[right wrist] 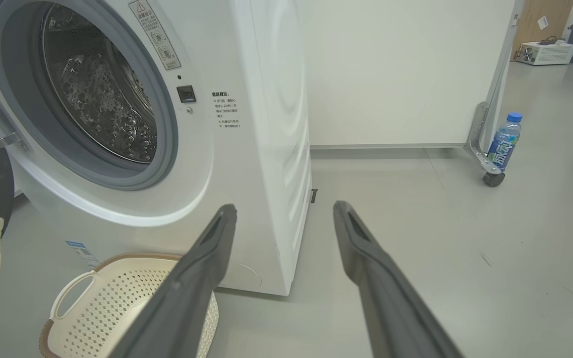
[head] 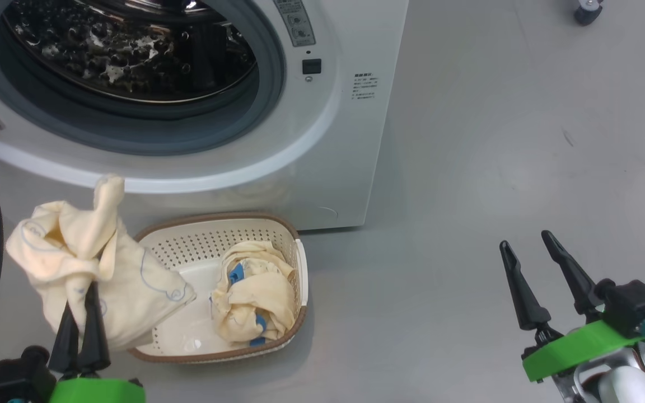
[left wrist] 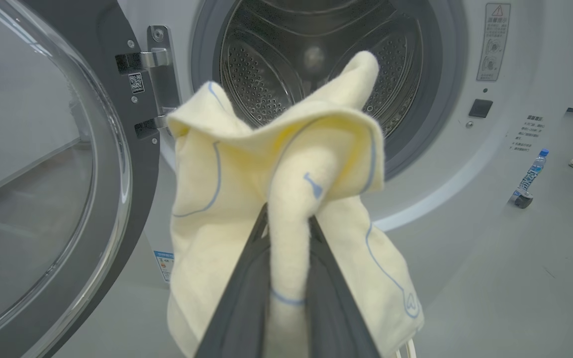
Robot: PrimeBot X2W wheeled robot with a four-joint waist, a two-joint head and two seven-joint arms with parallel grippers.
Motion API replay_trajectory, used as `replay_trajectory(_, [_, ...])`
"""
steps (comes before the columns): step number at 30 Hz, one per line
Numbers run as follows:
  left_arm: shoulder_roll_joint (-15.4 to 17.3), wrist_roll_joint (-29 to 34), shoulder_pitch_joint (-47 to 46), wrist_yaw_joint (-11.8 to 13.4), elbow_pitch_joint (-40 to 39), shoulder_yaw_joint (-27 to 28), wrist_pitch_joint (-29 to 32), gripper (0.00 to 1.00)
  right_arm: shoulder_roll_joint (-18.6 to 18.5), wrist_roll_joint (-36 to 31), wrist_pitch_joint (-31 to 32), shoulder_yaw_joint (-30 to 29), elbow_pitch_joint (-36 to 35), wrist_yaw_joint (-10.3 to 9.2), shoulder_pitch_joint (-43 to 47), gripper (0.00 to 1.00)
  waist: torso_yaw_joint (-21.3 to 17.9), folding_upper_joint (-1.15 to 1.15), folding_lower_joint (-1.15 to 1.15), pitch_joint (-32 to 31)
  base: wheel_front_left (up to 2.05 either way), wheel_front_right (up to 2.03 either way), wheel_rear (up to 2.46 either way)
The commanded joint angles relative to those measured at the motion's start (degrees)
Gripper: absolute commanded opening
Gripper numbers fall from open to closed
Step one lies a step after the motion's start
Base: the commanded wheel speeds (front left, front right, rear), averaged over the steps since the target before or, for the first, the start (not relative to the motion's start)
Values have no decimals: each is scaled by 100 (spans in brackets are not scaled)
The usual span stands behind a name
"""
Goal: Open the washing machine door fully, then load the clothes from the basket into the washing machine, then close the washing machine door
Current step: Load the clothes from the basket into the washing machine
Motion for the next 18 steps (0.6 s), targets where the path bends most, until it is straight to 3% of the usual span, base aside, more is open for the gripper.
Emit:
replay_trajectory(1, [92,-47,-316,26,-173,187,-59,0,-78,-38,-55,66,-201,21,-184,100,-2,0,0,93,0,0,0])
replay_trajectory(18, [138,-113,-1367,-106,406,72,-151,0,-92,-25,-55,13,-291,21,-485,100,-130,0,0,1087,0,0,0])
